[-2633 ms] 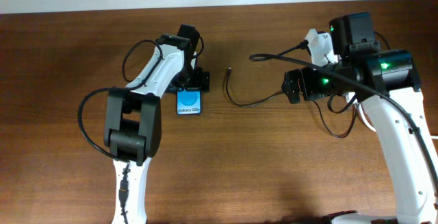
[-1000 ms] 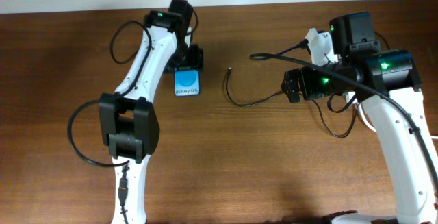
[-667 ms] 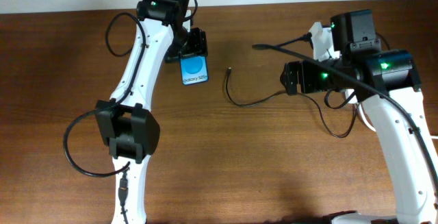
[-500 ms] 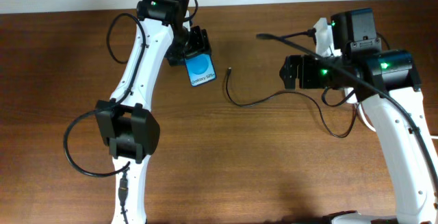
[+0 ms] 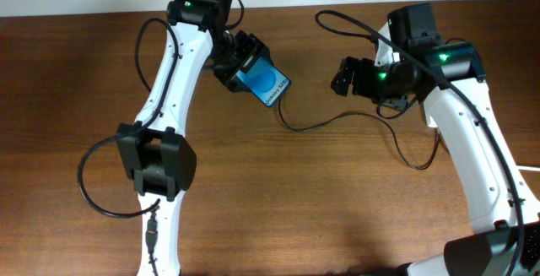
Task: Plug charger to phone and switch on socket
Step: 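Lift the phone with the left gripper and tilt it upright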
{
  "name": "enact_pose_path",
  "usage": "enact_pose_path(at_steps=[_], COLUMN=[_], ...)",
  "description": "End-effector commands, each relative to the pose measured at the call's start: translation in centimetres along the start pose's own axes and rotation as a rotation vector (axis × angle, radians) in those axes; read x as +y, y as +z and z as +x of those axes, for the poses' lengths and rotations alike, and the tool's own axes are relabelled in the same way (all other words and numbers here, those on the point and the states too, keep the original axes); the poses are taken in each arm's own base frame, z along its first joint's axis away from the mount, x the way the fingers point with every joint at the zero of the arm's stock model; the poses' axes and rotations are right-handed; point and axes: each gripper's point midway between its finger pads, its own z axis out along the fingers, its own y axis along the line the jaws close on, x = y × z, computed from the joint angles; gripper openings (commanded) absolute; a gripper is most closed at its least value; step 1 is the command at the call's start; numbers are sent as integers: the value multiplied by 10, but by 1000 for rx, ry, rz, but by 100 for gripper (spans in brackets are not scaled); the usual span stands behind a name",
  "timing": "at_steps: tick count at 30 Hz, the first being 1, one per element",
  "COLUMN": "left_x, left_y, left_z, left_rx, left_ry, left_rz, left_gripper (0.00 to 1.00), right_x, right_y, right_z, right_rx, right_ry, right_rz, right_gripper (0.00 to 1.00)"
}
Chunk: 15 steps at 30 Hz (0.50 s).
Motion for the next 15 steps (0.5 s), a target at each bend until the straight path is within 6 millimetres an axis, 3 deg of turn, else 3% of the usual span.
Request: enact_pose_path(at_steps=[1, 4, 10, 15], left_x=[-16, -22, -16, -26], left_y=[-12, -13, -14, -32], left_z=[13, 22, 29, 46], left_rx=[65, 120, 162, 333], left_ry=[-19, -17, -82, -129], left_rz=[82, 118, 99, 202], left_gripper=[0, 0, 0, 0], right_x=[7, 6, -1, -2], right_y=[-2, -2, -2, -2], right_z=[-3, -3, -6, -7], right_rx=[-9, -13, -30, -33], right_ry=[-2, -3, -2, -2], right_rz=[-22, -15, 26, 34], right_gripper=[98, 98, 98, 98])
